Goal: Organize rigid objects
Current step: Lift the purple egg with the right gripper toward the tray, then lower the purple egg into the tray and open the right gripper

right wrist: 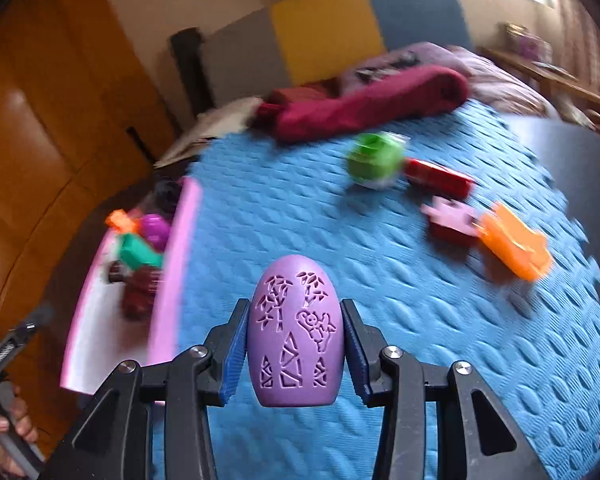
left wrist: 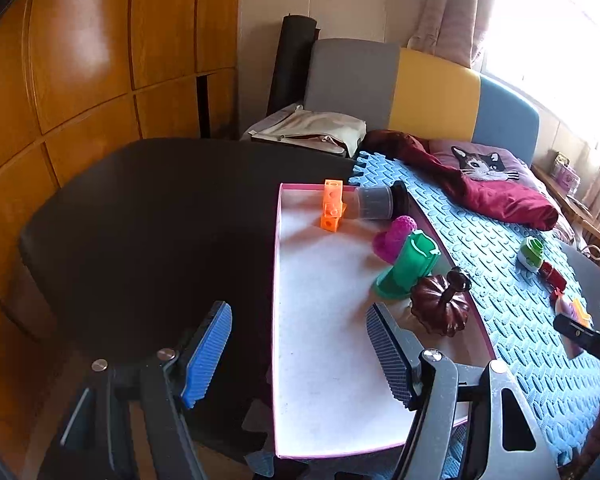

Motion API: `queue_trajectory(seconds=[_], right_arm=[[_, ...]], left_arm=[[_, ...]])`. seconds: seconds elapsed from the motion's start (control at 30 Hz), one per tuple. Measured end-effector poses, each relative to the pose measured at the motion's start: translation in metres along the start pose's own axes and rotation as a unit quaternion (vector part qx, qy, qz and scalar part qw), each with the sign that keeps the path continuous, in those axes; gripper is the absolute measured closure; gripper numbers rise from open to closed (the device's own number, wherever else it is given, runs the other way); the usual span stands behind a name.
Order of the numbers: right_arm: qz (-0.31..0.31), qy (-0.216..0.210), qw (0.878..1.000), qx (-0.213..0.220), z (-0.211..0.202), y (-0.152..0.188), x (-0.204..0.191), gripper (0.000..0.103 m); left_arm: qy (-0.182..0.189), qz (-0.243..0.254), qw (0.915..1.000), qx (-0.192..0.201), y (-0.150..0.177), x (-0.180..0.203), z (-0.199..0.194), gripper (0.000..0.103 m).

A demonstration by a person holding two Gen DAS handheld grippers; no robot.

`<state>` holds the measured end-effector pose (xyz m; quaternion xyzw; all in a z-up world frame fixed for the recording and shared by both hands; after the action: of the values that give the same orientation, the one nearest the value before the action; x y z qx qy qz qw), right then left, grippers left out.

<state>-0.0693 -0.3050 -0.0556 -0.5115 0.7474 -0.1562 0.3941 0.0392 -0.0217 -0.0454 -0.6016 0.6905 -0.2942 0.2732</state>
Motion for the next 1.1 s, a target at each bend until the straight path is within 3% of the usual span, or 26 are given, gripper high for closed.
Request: queue_trajectory(seconds=[0.27,0.6,0.77,1.0,1.1], right_arm=[[-0.096,-0.067,0.993,-0.016,0.023,-0.019,-0.083,0.059],[-0.200,-0.124,0.970,-0.059,0.079,-0.022,-0.178,0.059],[-0.227,-0.109,0.964,-0.086,0.127,-0.025,-0.208,0.059],[-0.271,-0.035,0.954,-0.126,0.200,-0.024,-0.217,0.059],[-0.293,0.005,0.948,-0.123,0.213,-0.026,-0.216,0.059]], left_arm=[[-0.013,-0.023,0.9996,0.000,0.000,-0.020,0.002,0.032],[-0.047,-0.067,0.9967,-0.003,0.000,-0.063,0.005,0.032],[-0.050,-0.077,0.9958,-0.010,0.004,-0.073,0.010,0.032],[-0.058,-0.084,0.9945,-0.024,0.008,-0.075,0.020,0.032],[-0.057,-0.082,0.9946,-0.031,0.010,-0.074,0.024,0.032]])
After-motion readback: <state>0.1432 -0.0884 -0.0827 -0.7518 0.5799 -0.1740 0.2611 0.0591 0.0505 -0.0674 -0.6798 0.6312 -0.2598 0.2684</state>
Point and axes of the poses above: each gripper's, at about its wrist camera, not at the fingertips, and z roughly the way its jaws point, x to its right, y to its underside, the point moved 2 cm from there along z, roughly the way its jaws point, and after that the axes turned 8 degrees about -y, right-handed, at the moved point
